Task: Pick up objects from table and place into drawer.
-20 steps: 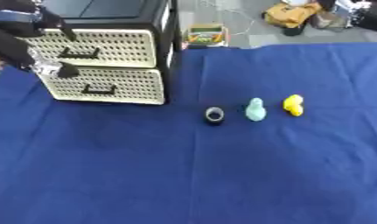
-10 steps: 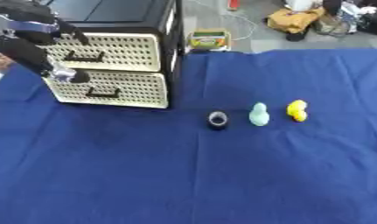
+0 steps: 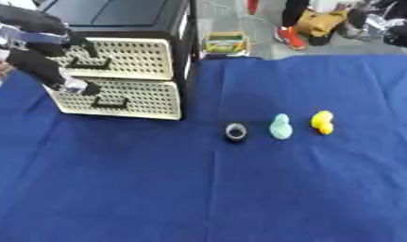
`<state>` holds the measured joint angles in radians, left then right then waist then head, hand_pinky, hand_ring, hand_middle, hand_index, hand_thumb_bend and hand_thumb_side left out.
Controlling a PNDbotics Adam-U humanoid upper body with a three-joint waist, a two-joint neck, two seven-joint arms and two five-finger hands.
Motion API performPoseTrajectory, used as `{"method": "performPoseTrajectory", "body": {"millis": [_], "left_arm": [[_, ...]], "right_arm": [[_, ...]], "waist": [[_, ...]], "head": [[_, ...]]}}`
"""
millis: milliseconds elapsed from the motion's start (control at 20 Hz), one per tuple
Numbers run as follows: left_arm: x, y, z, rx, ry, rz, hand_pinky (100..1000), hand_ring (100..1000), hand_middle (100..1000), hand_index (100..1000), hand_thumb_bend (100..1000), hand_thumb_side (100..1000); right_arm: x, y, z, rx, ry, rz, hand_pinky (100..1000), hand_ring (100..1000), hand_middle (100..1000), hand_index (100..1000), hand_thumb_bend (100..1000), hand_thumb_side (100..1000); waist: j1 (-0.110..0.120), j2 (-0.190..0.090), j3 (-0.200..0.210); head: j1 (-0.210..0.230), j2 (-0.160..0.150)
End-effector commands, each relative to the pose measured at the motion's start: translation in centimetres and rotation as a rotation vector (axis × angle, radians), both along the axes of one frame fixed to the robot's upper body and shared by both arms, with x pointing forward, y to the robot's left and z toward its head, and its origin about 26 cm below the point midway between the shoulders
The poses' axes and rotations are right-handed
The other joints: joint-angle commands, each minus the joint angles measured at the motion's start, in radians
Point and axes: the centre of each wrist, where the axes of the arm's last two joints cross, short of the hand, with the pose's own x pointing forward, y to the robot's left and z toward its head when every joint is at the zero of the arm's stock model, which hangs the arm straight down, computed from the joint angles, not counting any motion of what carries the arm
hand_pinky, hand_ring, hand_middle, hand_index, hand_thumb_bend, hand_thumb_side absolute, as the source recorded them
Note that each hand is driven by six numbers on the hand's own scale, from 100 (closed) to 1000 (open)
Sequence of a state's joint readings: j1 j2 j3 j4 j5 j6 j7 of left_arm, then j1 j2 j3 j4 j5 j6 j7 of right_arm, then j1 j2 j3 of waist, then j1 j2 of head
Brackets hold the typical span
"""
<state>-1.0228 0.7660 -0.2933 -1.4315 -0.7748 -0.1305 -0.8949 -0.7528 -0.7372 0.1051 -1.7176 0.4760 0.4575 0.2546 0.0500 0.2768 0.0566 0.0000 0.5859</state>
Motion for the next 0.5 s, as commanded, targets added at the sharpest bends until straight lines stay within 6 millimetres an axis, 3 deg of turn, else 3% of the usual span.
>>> {"method": "performPoseTrajectory", "body": {"millis": [50,500], "left_arm": [[-0.24,0.35,1.19,-0.003,-0.042,0.020,100,100,100,944,447,830],[-0.25,0.44,1.24,0.007,-0.131,0.058,100,100,100,933,442,784]], "right_arm": [[-0.62,-0.40,1.54,-0.019,-0.047,-0.012,641,629,583,744,507,797],[-0.64,-0.40,1.68,-0.018,-0.046,-0.004,636,626,579,738,508,785]], "waist": [[-0.004,-0.014,-0.001],[-0.008,0.005,-0.006]], "head": [[0.007,-0.019],[0.008,-0.035]]}}
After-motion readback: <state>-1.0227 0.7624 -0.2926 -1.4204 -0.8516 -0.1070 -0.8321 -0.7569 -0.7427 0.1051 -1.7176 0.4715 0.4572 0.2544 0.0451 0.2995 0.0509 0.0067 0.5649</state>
